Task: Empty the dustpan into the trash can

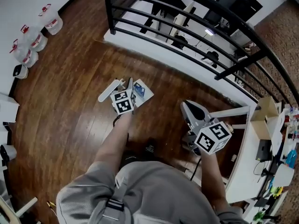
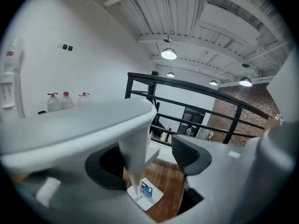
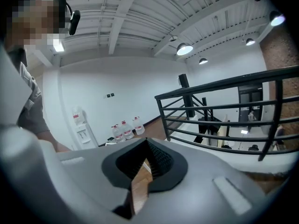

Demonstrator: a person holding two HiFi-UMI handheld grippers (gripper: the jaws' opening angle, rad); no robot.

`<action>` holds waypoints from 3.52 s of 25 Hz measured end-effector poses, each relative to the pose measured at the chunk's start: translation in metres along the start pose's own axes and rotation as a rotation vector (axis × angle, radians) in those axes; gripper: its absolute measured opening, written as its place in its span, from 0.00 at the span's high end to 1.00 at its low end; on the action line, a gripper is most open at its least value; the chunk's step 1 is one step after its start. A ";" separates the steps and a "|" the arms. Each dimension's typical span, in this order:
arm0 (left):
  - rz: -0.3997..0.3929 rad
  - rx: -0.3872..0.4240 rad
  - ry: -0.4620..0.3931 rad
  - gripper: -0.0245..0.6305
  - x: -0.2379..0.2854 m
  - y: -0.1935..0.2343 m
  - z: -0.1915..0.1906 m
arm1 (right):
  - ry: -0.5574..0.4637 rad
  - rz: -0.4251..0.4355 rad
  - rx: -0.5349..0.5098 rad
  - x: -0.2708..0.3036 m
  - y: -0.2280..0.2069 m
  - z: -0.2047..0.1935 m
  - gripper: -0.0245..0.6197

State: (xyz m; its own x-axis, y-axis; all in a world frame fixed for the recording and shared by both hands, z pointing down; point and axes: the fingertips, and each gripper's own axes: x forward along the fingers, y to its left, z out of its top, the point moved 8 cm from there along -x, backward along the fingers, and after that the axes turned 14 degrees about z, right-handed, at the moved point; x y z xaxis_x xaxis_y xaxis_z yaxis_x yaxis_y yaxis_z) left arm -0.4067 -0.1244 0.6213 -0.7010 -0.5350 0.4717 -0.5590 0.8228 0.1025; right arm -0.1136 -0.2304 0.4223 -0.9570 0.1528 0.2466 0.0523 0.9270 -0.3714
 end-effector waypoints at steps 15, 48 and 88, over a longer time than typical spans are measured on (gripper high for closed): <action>-0.076 0.096 -0.057 0.67 0.006 0.005 0.038 | -0.044 -0.131 0.066 -0.017 0.009 -0.021 0.96; -1.395 0.296 -0.341 0.67 -0.247 -0.235 0.235 | -0.446 -0.887 0.000 -0.229 0.136 -0.013 0.96; -2.066 0.732 -0.116 0.67 -0.507 -0.737 -0.002 | -0.751 -1.710 0.232 -0.505 0.151 -0.134 0.96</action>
State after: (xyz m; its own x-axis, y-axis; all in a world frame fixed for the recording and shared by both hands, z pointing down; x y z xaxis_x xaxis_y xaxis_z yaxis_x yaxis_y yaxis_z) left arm 0.3619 -0.4593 0.3081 0.9300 -0.3459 0.1243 -0.3465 -0.9379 -0.0180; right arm 0.4163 -0.1220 0.3621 0.1586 -0.9852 0.0653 -0.9401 -0.1709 -0.2949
